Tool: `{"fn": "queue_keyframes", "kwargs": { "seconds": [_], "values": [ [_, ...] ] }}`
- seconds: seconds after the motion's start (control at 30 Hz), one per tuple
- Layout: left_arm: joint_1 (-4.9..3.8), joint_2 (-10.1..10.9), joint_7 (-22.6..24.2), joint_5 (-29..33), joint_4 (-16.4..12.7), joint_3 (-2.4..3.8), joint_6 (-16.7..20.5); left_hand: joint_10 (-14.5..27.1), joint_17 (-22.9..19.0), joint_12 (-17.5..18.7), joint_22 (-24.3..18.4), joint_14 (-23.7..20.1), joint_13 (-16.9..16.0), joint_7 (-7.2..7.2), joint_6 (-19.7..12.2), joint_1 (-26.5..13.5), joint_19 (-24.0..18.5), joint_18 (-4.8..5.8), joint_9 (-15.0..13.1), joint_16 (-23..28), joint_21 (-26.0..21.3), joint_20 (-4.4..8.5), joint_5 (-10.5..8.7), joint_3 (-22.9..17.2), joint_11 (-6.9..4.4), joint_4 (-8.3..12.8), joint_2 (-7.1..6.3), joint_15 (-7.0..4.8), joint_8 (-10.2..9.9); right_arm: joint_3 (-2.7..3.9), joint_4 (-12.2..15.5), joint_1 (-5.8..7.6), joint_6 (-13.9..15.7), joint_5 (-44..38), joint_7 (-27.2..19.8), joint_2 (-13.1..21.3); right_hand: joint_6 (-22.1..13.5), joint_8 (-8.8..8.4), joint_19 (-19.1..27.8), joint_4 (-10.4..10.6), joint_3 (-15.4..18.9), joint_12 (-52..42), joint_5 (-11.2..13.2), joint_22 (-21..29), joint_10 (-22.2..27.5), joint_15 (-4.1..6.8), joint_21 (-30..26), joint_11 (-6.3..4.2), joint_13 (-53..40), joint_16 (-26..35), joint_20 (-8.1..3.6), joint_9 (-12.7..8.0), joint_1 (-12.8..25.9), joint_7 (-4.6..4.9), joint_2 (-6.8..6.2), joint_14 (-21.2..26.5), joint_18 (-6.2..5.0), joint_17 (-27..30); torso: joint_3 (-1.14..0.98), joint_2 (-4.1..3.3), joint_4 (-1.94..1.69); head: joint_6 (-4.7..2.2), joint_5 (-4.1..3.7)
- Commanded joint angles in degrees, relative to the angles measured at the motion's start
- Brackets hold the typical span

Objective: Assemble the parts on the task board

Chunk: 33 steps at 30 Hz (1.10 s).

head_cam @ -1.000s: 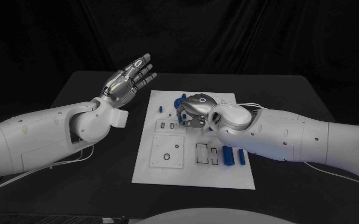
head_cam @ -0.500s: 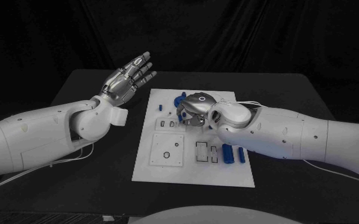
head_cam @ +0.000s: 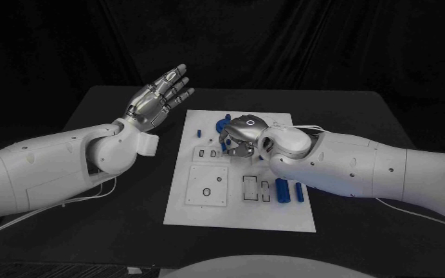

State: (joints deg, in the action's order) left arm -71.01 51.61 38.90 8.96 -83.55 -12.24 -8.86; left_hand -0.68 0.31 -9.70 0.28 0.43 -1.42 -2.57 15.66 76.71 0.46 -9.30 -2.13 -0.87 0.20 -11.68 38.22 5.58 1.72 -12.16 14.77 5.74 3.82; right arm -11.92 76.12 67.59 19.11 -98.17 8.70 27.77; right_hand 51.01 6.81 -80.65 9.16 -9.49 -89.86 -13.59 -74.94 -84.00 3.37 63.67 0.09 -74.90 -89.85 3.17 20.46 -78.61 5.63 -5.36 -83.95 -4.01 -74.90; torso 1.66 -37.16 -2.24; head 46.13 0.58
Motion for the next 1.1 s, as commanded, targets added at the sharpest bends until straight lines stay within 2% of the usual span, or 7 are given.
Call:
{"fn": "queue_keyframes", "kwargs": {
  "seconds": [0.03, 0.43, 0.53, 0.63, 0.77, 0.87, 1.1],
  "values": [
    [0.08, -0.06, 1.5, -0.02, -0.07, 0.06, -0.65, -0.05, 0.06, -0.26, -0.03, -0.14, -0.07, -0.1, -0.21, 0.53, -0.07, -0.74, -0.03, -0.33, 0.12, -0.45, 0.32, -0.39, 0.47, 0.05, 0.21, 0.37, 0.14, 0.02, -0.03, -0.16, -0.41, -0.4, -0.07, -0.04, -0.7, -0.62, 0.17, -0.13, 0.31, -0.14, 0.75, -8.24, -6.0, -0.33, -0.3, 0.36, -15.1, -0.15, 0.12, -0.43, 0.68, 0.0, 0.01, -6.05, -1.1, -15.1, 0.01, 0.01, 0.0, 0.0, 0.01],
    [0.09, 0.04, 1.44, -0.02, -0.11, 0.06, -0.57, -0.04, 0.06, -0.28, -0.04, -0.14, -0.08, -0.1, -0.22, 0.5, -0.08, -0.74, -0.03, -0.32, 0.11, -0.46, 0.31, -0.44, 0.47, 0.06, 0.23, 0.38, 0.14, 0.02, -0.06, -0.15, 0.55, -0.4, -0.58, 0.17, -6.99, -3.32, 1.05, 0.53, 2.0, -0.14, 5.79, -7.59, -6.0, -0.2, -3.29, 0.19, -15.1, -0.15, 0.06, -4.51, 1.79, -0.2, -0.62, -6.05, -1.56, -15.1, 0.02, 0.0, 0.01, -0.01, 0.06],
    [0.09, 0.1, 1.4, -0.02, -0.12, 0.06, -0.51, -0.04, 0.06, -0.28, -0.04, -0.14, -0.08, -0.1, -0.22, 0.5, -0.08, -0.74, -0.03, -0.32, 0.11, -0.46, 0.31, -0.44, 0.47, 0.06, 0.23, 0.38, 0.14, 0.03, 0.02, -0.14, 1.75, -0.4, -1.04, 0.45, -8.09, -3.09, 1.12, 2.14, 2.88, -0.14, 8.74, -7.51, -6.0, -0.2, -3.91, 0.15, -15.1, -0.15, 0.05, -5.78, 2.77, -0.22, -1.58, -6.05, -1.6, -15.1, 0.0, 0.03, 0.02, 0.05, 0.26],
    [0.09, 0.13, 1.38, -0.02, -0.07, 0.06, -0.47, -0.04, 0.06, -0.28, -0.04, -0.14, -0.08, -0.1, -0.22, 0.5, -0.08, -0.74, -0.03, -0.32, 0.11, -0.46, 0.31, -0.44, 0.47, 0.06, 0.23, 0.38, 0.14, 0.03, 0.26, -0.12, 3.01, -0.4, -1.43, 0.78, -8.57, -3.13, 1.11, 3.44, 3.16, -0.14, 9.78, -7.5, -6.0, -0.14, -4.15, 0.09, -15.1, -0.15, 0.03, -6.43, 2.98, -0.32, -2.36, -6.05, -1.62, -15.1, 0.01, 0.04, 0.02, 0.14, 0.41],
    [0.09, 0.1, 1.41, -0.02, 0.09, 0.06, -0.39, -0.03, 0.06, -0.25, -0.03, -0.14, -0.07, -0.13, -0.24, 0.48, -0.06, -0.74, -0.03, -0.33, 0.12, -0.46, 0.3, -0.45, 0.44, 0.07, 0.19, 0.38, 0.14, 0.04, 0.84, 0.02, 4.42, -0.4, -1.91, 1.31, -9.5, -3.07, 1.43, 7.29, 4.0, -0.14, 10.67, -7.3, -6.0, -0.03, -5.35, -0.05, -15.1, -0.15, -0.06, -7.54, 2.87, -0.51, -4.85, -6.05, -1.77, -15.1, 0.02, 0.02, 0.01, -0.01, 0.42],
    [0.09, 0.05, 1.5, -0.02, 0.2, 0.06, -0.36, -0.03, 0.06, -0.22, -0.02, -0.15, -0.07, -0.13, -0.27, 0.47, -0.05, -0.74, -0.03, -0.32, 0.13, -0.46, 0.3, -0.45, 0.42, 0.08, 0.18, 0.38, 0.14, 0.04, 1.64, 0.46, 6.19, -0.4, -2.6, 1.89, -9.73, -3.04, 1.83, 7.79, 5.69, -0.14, 10.74, -7.07, -6.0, -0.01, -6.42, -0.15, -15.1, -0.15, -0.14, -7.96, 4.05, -0.55, -6.08, -6.05, -1.92, -15.1, 0.02, 0.04, 0.0, 0.01, 0.5],
    [0.09, -0.06, 1.68, -0.02, 0.24, 0.06, -0.43, -0.03, 0.06, -0.23, 0.0, -0.14, -0.07, -0.09, -0.28, 0.47, 0.0, -0.74, -0.03, -0.34, 0.16, -0.46, 0.3, -0.46, 0.41, 0.09, 0.17, 0.39, 0.13, 0.04, 4.18, 2.34, 9.25, -0.4, -3.68, 3.7, -9.49, -2.86, 1.99, 7.94, 13.41, -0.14, 10.65, -6.96, -6.0, 0.05, -7.29, -0.21, -15.1, -0.15, -0.22, -8.85, 5.51, -0.61, -6.52, -6.05, -1.98, -15.1, 0.0, 0.05, 0.03, 0.13, 0.69]
  ]
}}
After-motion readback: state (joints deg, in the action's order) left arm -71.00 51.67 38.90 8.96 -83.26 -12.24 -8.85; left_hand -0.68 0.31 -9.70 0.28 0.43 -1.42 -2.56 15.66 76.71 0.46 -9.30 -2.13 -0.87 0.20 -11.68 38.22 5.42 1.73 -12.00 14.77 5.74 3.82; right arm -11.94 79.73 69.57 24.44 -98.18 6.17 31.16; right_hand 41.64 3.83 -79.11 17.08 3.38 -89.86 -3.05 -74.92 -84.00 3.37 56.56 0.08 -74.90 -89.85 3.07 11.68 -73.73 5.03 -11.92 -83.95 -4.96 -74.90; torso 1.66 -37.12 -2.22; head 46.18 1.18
